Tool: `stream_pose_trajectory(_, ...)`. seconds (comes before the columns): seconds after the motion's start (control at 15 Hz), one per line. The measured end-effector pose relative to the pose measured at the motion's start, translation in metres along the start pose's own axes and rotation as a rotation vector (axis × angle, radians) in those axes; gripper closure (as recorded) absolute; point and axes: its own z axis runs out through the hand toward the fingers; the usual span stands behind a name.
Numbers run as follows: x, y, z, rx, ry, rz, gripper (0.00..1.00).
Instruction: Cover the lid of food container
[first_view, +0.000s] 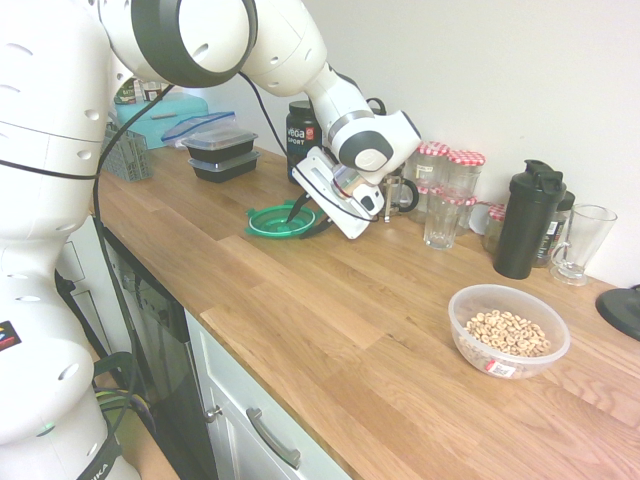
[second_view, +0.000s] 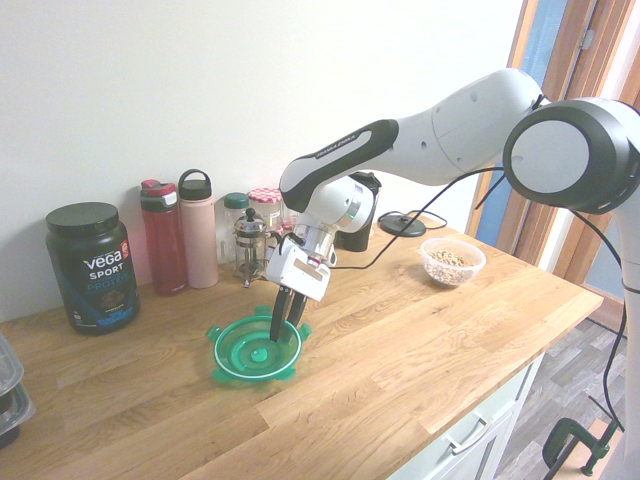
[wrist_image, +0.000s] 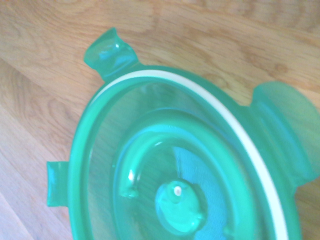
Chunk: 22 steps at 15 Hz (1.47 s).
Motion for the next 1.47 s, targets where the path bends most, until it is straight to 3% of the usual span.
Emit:
stream_pose_trajectory(0.6,-0.007,-0.01,0.002,0.004,0.015,-0.051,1.0)
stream_pose_trajectory(0.8,-0.014,-0.015,-0.008,-0.002,0.028,0.002,1.0)
stream_pose_trajectory(0.93,-0.032,-0.024,-0.037,-0.087,0.101,0.063,1.0)
stream_pose_trajectory(1.27,-0.133,-0.034,-0.168,-0.311,0.383,0.132,1.0)
stream_pose_trajectory(1.47,-0.16,-0.026,-0.204,-0.458,0.549,0.153,1.0)
